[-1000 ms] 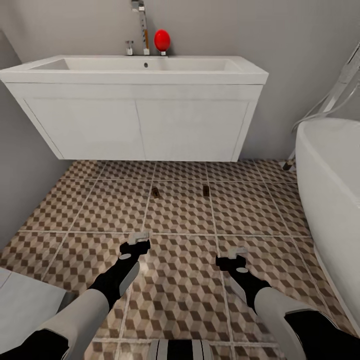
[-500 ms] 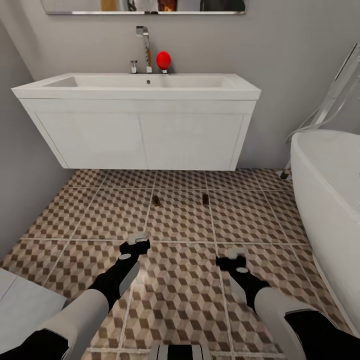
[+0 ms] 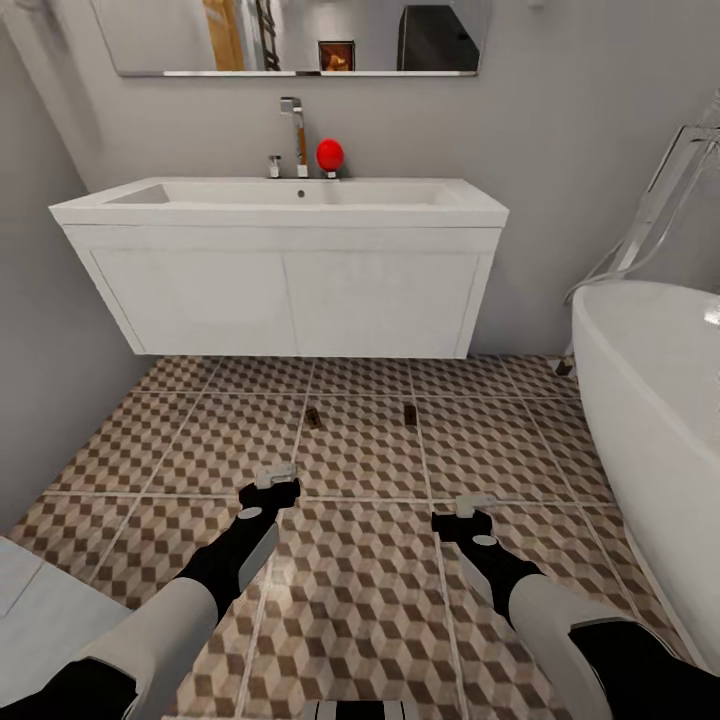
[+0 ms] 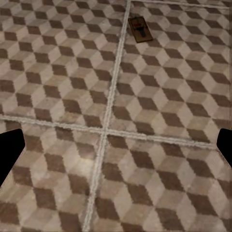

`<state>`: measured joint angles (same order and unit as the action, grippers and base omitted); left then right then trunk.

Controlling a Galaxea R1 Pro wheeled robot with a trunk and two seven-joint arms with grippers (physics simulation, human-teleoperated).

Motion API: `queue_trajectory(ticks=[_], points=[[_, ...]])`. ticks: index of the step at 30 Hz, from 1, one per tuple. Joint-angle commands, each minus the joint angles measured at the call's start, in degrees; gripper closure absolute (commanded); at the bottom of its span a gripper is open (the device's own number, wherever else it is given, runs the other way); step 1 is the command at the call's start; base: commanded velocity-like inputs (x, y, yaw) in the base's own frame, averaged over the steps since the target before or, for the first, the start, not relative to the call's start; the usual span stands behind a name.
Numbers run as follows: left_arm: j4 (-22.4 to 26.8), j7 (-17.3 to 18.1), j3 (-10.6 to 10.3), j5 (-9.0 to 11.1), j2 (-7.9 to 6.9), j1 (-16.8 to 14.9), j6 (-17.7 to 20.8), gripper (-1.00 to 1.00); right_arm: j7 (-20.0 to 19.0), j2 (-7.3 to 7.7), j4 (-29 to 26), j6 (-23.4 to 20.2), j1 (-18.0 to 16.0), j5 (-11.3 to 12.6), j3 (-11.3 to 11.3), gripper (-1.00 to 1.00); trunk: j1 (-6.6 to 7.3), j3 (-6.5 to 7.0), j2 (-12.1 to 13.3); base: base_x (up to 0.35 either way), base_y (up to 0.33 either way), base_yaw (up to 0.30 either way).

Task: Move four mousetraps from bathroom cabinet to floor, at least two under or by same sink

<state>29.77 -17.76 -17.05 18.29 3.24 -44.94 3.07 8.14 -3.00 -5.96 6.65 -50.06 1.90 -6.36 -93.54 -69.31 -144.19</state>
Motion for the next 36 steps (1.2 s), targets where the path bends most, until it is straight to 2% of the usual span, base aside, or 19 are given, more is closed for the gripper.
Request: queue_trajectory(ticks=[1,36], points=[[0.1,-0.5,-0.4,0.4,-0.07,0.0,0.2,-1.0,0.3,-0.02,0.1,0.2,0.0,0.2,-0.4,-1.0,0.03,0.18,0.0,0.0,0.0,0.0],[0.1,-0.5,-0.4,0.7,-0.08,0.0,0.1,-1.0,0.3,0.1,0.2,0.4,0.0,0.3,-0.4,-1.0,0.94,7.94,0.5,0.0,0.0,0.0]])
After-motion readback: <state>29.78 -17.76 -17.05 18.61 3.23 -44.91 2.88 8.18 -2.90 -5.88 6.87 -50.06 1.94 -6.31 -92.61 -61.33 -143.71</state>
